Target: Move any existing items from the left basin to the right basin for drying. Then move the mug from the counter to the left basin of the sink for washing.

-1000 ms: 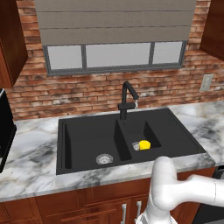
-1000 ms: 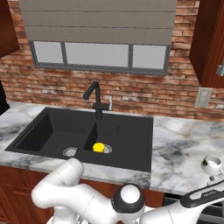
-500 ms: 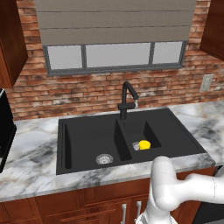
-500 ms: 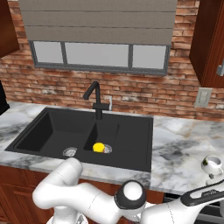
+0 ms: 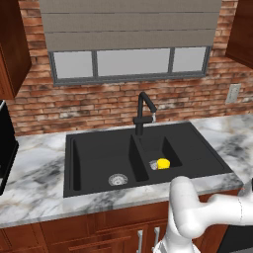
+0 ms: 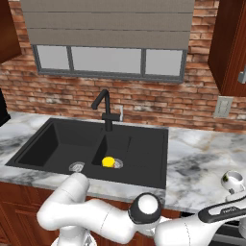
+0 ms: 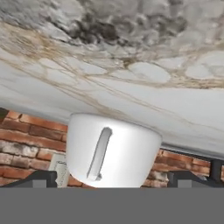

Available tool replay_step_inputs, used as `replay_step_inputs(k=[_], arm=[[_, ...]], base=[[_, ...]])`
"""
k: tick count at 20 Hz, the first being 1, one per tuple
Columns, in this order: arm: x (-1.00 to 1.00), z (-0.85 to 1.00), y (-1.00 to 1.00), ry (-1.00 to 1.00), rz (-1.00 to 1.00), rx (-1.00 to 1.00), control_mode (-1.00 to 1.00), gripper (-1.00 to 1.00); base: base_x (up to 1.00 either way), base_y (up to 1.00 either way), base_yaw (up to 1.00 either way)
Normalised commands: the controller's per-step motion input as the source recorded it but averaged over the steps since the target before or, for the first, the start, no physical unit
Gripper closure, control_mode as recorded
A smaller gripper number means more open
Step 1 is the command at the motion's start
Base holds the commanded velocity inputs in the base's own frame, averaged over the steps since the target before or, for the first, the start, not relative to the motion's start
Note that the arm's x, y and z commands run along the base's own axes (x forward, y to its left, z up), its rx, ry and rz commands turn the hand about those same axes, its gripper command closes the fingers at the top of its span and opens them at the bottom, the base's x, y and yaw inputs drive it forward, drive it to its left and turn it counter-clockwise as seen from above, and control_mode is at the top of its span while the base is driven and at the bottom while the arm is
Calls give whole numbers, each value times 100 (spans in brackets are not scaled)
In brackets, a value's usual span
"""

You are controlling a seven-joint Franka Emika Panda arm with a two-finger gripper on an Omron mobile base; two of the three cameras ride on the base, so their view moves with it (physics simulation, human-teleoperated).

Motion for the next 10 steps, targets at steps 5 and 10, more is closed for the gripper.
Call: replay_step_inputs(k=[5, 10], arm=[[10, -3, -17, -1, 3, 0, -100, -100], [3, -6, -10, 0, 3, 0, -100, -100]], base=[[0, 0, 0], [0, 0, 0]])
